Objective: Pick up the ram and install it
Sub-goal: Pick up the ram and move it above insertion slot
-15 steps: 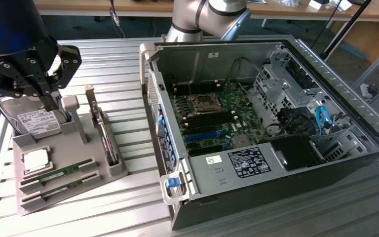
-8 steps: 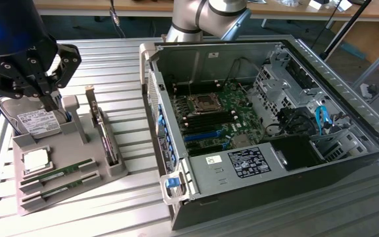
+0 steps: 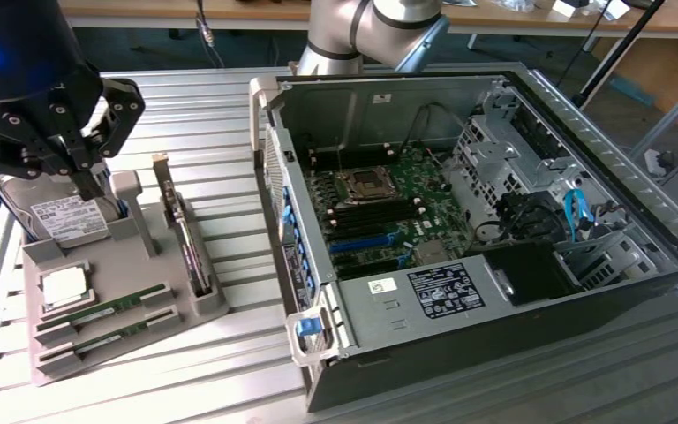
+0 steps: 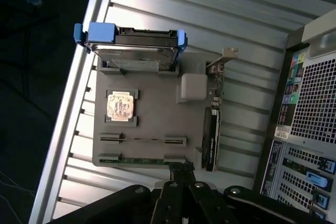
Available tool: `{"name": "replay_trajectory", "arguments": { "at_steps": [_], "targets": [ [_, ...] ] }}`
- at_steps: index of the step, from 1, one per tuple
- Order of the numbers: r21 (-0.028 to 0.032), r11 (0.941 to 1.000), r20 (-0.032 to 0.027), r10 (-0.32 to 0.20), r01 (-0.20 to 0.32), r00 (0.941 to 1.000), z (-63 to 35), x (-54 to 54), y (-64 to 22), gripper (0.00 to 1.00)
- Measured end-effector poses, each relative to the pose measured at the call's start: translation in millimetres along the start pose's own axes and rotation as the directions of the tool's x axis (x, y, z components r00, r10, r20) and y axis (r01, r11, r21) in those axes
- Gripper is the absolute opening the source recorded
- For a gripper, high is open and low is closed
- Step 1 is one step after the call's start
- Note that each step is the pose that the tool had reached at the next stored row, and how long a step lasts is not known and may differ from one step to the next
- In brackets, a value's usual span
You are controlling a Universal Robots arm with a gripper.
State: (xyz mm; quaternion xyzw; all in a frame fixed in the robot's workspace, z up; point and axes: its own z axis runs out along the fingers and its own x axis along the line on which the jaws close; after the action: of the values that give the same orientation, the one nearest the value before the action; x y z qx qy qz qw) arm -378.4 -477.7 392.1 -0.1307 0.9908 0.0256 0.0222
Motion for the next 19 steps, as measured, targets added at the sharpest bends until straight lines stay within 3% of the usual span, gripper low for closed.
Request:
{"name": "replay_trajectory", "arguments": {
  "at_steps": [10,19],
  "targets": [
    [-0.0032,0.9982,-0.0026,-0.061,0.061,0.9982,-0.1,0.3,-1.2,0.11],
    [-0.0065,0.9926,-0.0051,-0.121,0.121,0.9926,-0.1,0.5,-2.1,0.11]
  ]
}}
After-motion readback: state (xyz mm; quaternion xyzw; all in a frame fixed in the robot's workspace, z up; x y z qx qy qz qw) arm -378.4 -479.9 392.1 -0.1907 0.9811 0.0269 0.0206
